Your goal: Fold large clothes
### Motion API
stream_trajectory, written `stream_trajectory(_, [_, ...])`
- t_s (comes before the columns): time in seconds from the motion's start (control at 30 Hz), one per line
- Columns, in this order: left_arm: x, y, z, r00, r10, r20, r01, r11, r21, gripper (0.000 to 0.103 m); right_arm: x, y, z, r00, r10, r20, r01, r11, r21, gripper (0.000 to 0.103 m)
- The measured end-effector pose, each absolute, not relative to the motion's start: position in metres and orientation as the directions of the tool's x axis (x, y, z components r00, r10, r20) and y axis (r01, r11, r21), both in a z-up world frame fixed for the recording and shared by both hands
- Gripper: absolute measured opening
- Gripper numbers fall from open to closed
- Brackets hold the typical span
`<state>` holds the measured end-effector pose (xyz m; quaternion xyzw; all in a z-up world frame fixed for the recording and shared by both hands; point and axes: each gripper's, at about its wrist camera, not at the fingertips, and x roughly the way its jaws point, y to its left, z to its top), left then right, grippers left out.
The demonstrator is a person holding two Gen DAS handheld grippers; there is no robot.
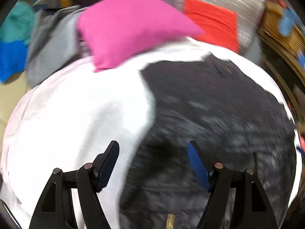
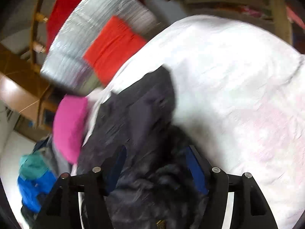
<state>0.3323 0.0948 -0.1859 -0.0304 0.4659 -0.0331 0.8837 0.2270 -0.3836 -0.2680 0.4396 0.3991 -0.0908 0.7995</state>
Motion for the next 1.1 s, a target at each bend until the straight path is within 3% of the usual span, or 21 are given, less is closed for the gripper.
stream_trajectory(0.1, [0.35,0.111,-0.199,0.533,0.002,-0.846,-0.086,0.995,-0.052,0.075,0.246,-0.384,-0.279,0.646,0.203,-0.736,0.513,0.598,0.615,0.069])
stream_trajectory(0.27, [0.373,0.11,-0.226,0.454,-0.033,-0.891,-0.082,0.993,-0.079,0.075,0.276,-0.366,-0.292,0.608,0.186,-0.772,0.484,0.684,0.545,0.067])
stream_trajectory(0.33, [0.372,0.104,-0.225,0.458,-0.017,-0.889,-0.078,0.995,-0.06,0.075,0.28,-0.355,-0.292,0.567,0.15,-0.81,0.476,0.743,0.471,0.049])
stream_trajectory(0.43, [0.373,0.103,-0.224,0.46,0.002,-0.888,-0.076,0.996,-0.037,0.075,0.278,-0.344,-0.28,0.576,0.096,-0.812,0.458,0.784,0.418,0.038])
stream_trajectory(0.6, [0.369,0.089,-0.224,0.481,0.058,-0.875,-0.068,0.997,0.028,0.075,0.268,-0.33,-0.264,0.617,0.047,-0.785,0.414,0.83,0.375,0.035])
stream_trajectory(0.7, [0.368,0.084,-0.223,0.494,0.093,-0.864,-0.059,0.996,0.073,0.075,0.285,-0.329,-0.29,0.519,0.056,-0.853,0.456,0.826,0.331,0.039])
stream_trajectory(0.97, [0.365,0.08,-0.218,0.521,0.135,-0.843,-0.043,0.99,0.132,0.075,0.28,-0.345,-0.275,0.574,0.067,-0.816,0.482,0.778,0.403,0.054])
stream_trajectory(1.1, [0.365,0.08,-0.214,0.539,0.139,-0.831,-0.042,0.99,0.138,0.075,0.285,-0.36,-0.264,0.634,0.042,-0.772,0.485,0.756,0.439,0.072])
